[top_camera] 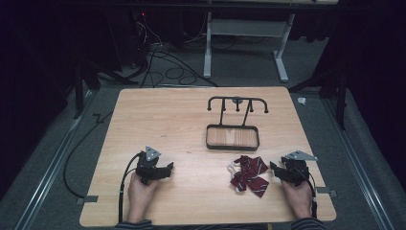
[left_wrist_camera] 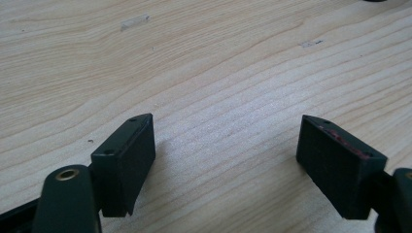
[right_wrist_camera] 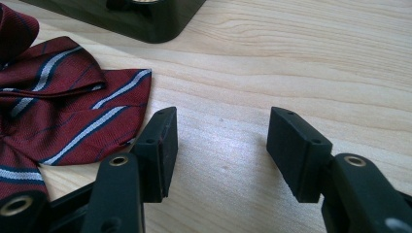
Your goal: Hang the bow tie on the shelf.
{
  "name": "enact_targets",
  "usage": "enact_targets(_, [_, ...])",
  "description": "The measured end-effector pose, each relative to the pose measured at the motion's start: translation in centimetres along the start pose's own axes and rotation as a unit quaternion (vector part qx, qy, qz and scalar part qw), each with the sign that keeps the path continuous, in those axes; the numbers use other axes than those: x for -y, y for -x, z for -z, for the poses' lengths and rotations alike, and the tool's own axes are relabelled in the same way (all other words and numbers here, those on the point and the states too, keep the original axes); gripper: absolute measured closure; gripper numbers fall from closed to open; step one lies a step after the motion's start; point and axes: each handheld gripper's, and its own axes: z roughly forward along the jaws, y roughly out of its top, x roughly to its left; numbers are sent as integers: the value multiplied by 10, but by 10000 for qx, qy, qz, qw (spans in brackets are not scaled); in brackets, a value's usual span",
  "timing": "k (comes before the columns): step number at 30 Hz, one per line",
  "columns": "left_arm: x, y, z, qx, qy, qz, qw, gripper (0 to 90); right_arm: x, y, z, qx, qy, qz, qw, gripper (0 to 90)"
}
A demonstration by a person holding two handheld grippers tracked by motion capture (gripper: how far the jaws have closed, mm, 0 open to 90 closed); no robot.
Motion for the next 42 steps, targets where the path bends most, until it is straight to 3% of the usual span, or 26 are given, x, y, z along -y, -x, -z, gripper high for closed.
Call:
enact_targets(26, [0,0,0,-2,-1,1,10000,223,0,0,-1,-52,-10,16,10000,431])
enact_targets(32, [0,0,0,-2,-3,1,10000,223,0,1,0,-22,7,-2,10000,469])
enact_targets(36, [0,0,0,-2,-2,2,10000,223,1,2,3,-118,46,-129,9998,498])
enact_targets(42, [0,0,0,-1,0,4,10000,223,0,0,10,-188,184,-111,9996,517])
